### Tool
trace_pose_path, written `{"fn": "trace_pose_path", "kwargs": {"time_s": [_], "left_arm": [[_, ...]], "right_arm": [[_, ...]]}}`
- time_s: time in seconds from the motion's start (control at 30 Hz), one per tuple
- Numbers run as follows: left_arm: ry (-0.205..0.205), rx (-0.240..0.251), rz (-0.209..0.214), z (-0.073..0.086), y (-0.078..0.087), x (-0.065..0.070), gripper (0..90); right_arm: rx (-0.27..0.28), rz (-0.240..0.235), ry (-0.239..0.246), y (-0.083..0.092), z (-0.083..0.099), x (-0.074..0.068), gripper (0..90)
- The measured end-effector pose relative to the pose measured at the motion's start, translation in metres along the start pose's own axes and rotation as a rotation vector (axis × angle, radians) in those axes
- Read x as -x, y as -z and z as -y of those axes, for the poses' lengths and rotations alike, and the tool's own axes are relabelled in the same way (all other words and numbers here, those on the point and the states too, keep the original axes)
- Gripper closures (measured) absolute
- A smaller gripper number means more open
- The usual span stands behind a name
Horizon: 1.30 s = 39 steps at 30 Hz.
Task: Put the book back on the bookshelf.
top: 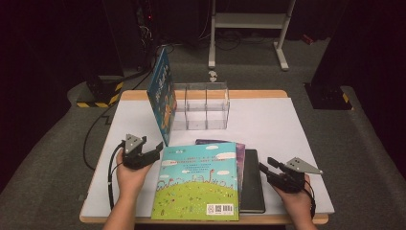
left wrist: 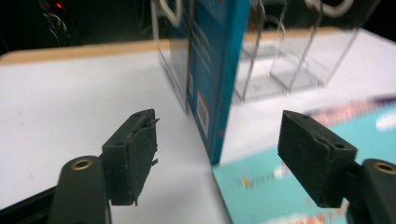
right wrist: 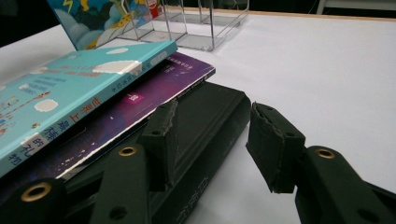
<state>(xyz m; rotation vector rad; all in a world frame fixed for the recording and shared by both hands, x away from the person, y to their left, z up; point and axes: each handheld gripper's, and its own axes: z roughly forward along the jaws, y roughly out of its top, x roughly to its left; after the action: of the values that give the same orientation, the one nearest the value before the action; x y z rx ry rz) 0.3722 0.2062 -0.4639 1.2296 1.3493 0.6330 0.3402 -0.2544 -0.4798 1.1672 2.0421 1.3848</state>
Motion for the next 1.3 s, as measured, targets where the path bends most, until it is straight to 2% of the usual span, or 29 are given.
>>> {"fn": "trace_pose_path", "kwargs": {"time_s": [0.23, 0.37, 0.5, 0.63, 0.8, 0.93, 0.97, 1.07, 1.17, 1.3], "left_arm": [[-0.01, -0.063, 0.023, 0.021, 0.015, 0.001, 23.3], [0.004, -0.098, 0.046, 0.031, 0.023, 0.003, 22.4], [0.037, -0.126, 0.072, 0.041, 0.03, 0.007, 19.8], [0.01, -0.149, 0.082, 0.05, 0.034, 0.014, 20.3], [0.014, -0.15, 0.093, 0.052, 0.041, 0.019, 20.1], [0.02, -0.177, 0.091, 0.056, 0.045, 0.018, 18.6], [0.008, -0.192, 0.085, 0.056, 0.046, 0.016, 18.8], [0.037, -0.179, 0.081, 0.055, 0.047, 0.012, 19.5], [0.042, -0.173, 0.085, 0.055, 0.048, 0.012, 19.4], [0.062, -0.198, 0.101, 0.058, 0.046, 0.013, 18.0]], "right_arm": [[-0.004, -0.001, 0.008, -0.001, 0.0, -0.002, 52.5], [-0.009, 0.0, 0.019, -0.002, 0.001, -0.003, 52.6], [-0.006, -0.008, 0.024, -0.002, 0.001, -0.004, 50.6], [0.003, -0.013, 0.037, -0.001, 0.0, -0.006, 49.4], [0.009, -0.024, 0.06, -0.001, -0.001, -0.011, 46.4], [-0.002, -0.028, 0.08, -0.002, -0.002, -0.019, 44.4], [-0.005, -0.029, 0.086, -0.002, -0.002, -0.021, 44.0], [-0.011, -0.024, 0.104, -0.003, -0.004, -0.026, 43.0], [-0.016, -0.021, 0.111, -0.002, -0.005, -0.029, 40.7], [-0.021, -0.029, 0.111, -0.002, -0.006, -0.032, 38.7]]}}
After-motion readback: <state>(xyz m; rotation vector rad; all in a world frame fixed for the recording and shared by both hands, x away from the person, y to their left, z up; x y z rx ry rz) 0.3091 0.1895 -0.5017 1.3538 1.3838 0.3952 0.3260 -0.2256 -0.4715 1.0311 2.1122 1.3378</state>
